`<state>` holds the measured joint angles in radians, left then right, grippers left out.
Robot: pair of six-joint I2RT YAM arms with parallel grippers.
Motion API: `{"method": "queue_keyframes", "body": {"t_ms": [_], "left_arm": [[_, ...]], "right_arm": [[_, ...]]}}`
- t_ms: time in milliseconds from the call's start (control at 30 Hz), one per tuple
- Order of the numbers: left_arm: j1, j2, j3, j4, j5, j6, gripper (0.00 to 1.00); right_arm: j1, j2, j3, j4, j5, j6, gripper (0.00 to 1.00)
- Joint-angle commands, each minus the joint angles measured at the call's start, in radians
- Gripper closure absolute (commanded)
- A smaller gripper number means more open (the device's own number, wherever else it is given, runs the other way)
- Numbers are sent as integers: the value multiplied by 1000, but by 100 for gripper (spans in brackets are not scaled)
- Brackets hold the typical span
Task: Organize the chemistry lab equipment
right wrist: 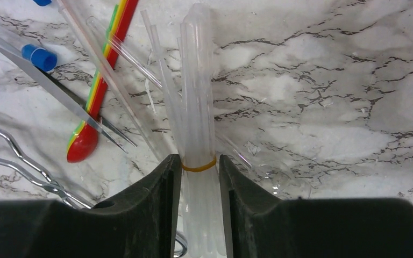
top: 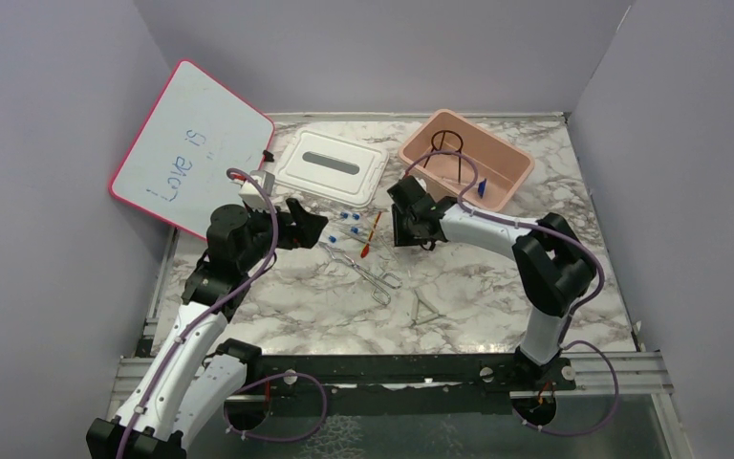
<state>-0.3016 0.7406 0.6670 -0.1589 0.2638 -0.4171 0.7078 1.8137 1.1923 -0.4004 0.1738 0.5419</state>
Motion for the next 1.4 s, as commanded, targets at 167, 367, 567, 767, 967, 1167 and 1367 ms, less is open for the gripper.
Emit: {"method": "queue_keyframes", "body": {"t_ms": [167, 367, 567, 767, 967, 1167, 1367], "left_arm": [[1, 1, 20, 32, 16, 17, 13], [1, 3, 19, 33, 14, 18, 13], [1, -10, 13, 40, 2, 20, 13], [1, -14, 10, 50, 10, 17, 13], [1, -33, -2, 78, 39, 11, 13], [0, -44, -10, 90, 37, 11, 12], [1, -31, -10, 92, 45, 9, 12]], "right_arm": [[9, 42, 32, 56, 16, -30, 76], [9, -40, 39, 35, -26, -62, 84], [6, -206, 87, 10, -79, -166, 84], [-72, -290, 238, -43, -114, -331, 84], [-283, -294, 357, -69, -270, -495, 84], [-501, -258, 414, -96, -496, -669, 82], [-552, -197, 408, -154, -590, -851, 83]]}}
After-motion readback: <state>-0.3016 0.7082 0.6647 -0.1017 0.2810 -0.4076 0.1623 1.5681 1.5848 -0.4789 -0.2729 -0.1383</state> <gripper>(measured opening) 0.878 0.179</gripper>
